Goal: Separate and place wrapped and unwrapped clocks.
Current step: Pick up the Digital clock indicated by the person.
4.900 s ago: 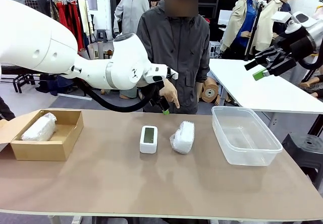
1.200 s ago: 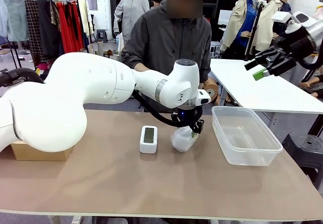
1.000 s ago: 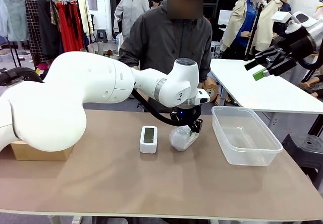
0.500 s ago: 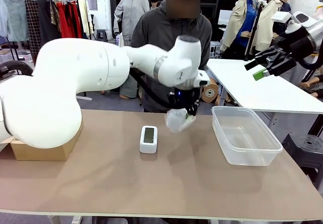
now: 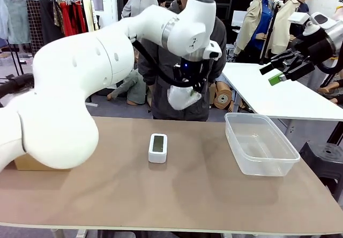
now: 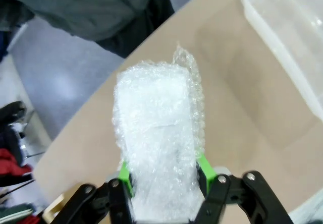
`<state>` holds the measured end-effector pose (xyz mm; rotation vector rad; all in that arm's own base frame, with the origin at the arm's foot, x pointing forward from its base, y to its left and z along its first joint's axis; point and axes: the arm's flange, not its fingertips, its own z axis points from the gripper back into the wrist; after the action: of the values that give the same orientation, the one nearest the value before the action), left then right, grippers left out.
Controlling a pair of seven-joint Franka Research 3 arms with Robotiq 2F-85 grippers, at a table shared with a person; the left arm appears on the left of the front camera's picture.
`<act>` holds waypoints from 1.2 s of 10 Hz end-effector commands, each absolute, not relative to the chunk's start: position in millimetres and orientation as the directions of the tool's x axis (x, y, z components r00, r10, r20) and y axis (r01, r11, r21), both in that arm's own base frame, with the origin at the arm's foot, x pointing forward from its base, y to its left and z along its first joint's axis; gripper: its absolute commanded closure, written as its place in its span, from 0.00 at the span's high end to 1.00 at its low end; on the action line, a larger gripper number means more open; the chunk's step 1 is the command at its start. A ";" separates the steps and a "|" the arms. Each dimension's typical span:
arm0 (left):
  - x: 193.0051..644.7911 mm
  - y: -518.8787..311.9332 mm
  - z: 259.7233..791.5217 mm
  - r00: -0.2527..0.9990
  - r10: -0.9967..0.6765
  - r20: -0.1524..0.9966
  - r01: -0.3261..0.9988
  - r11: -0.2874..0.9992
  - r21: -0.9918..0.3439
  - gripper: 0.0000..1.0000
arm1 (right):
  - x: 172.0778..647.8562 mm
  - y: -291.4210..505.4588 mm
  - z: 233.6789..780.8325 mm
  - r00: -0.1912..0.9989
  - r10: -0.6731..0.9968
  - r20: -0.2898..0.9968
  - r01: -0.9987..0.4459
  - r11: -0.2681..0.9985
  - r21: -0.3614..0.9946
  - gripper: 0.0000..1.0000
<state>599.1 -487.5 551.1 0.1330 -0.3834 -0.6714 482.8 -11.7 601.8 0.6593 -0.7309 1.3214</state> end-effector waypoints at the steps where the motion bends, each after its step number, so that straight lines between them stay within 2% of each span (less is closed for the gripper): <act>1: 657.9 -525.2 603.5 0.722 -0.617 0.313 0.538 0.785 0.308 0.00 | 482.6 -11.1 603.2 0.090 0.606 0.790 -0.991 0.130 0.013 1.00; 6: 658.1 -529.2 667.3 0.677 -0.592 0.438 0.495 0.806 0.324 0.00 | 482.6 -11.1 603.2 0.090 0.606 0.790 -0.991 0.130 0.013 1.00; 7: 654.1 -526.3 657.3 0.673 -0.604 0.427 0.522 0.797 0.304 0.00 | 482.6 -11.1 603.2 0.090 0.606 0.790 -0.991 0.130 0.013 1.00; 8: 593.6 -468.8 619.2 0.681 -0.600 0.421 0.518 0.800 0.302 0.00 | 482.6 -11.1 603.2 0.090 0.606 0.790 -0.991 0.130 0.013 1.00; 12: 593.6 -468.8 619.2 0.681 -0.600 0.421 0.518 0.800 0.302 0.00 | 482.6 -11.1 603.2 0.090 0.606 0.790 -0.991 0.130 0.013 1.00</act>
<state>595.2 -471.1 612.6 0.1629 -0.5249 -0.6378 482.9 -11.8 601.8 0.6593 -0.7309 1.3213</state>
